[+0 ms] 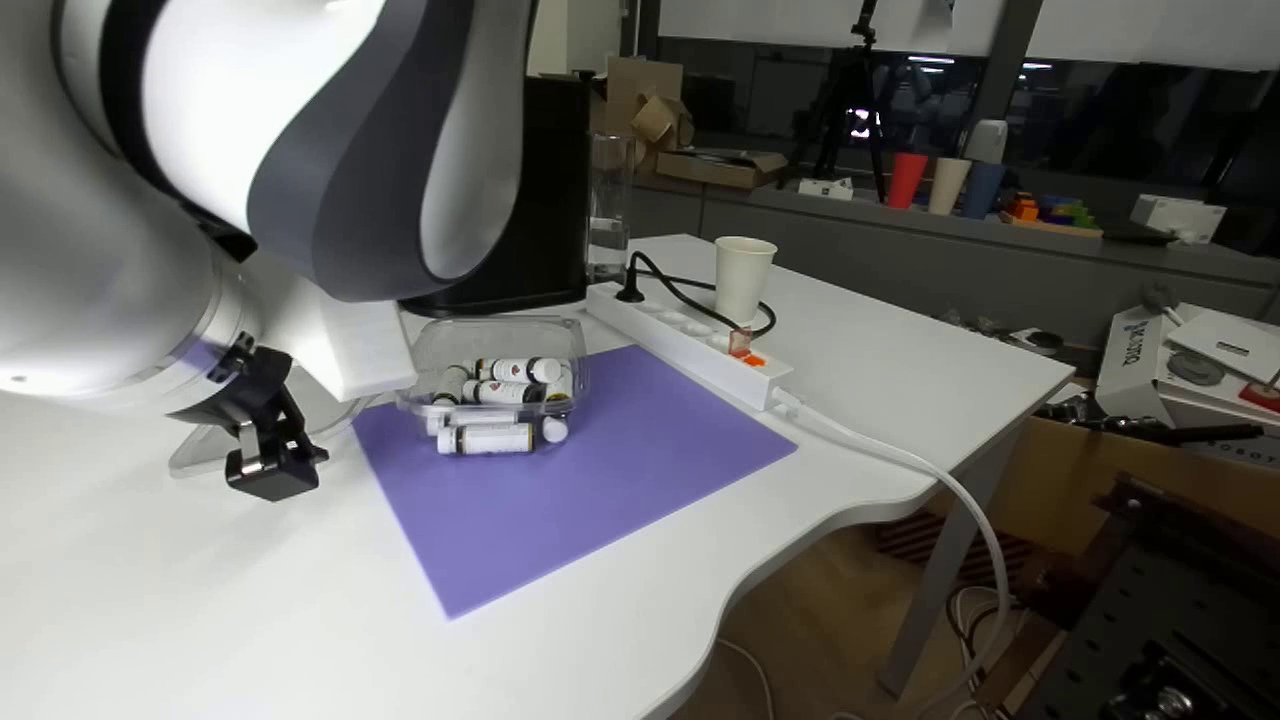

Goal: Close the lid of the container

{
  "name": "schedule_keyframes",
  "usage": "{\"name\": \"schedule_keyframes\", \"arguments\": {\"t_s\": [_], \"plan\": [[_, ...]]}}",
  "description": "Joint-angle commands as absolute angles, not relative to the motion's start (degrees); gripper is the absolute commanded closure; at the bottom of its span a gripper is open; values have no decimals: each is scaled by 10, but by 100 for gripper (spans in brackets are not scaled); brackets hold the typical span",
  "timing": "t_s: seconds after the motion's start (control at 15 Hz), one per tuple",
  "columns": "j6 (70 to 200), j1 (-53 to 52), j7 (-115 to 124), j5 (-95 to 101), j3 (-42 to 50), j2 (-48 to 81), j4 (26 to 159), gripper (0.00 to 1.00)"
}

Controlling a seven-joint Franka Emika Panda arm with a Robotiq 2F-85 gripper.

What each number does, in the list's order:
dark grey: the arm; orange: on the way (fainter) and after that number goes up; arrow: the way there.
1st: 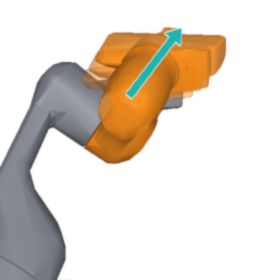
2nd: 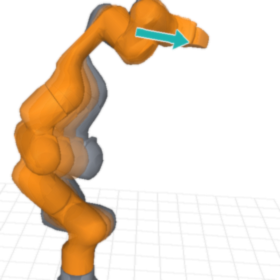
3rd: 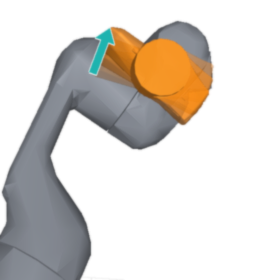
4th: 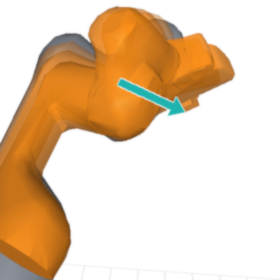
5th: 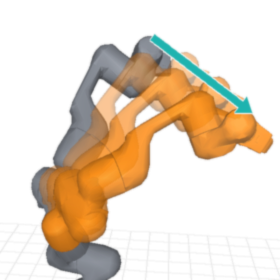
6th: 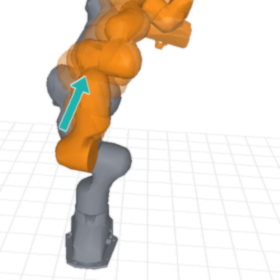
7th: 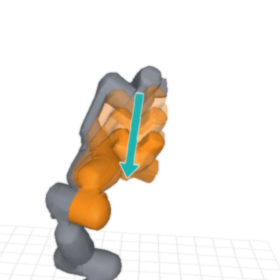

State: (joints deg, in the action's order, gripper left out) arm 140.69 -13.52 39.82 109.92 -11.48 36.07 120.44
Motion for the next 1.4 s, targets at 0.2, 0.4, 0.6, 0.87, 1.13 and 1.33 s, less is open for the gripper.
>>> {"name": "schedule_keyframes", "arguments": {"t_s": [0.2, 0.4, 0.6, 0.87, 1.13, 1.33], "plan": [[1348, -119, 452, 1152, -139, 372, 1193, 0], [1331, -113, 464, 1154, -142, 372, 1196, 0], [1315, -106, 494, 1145, -148, 358, 1203, 0], [1297, -101, 541, 1143, -155, 333, 1217, 0], [1301, -94, 572, 1132, -158, 304, 1227, 0], [1300, -89, 592, 1092, -159, 289, 1232, 0]]}}
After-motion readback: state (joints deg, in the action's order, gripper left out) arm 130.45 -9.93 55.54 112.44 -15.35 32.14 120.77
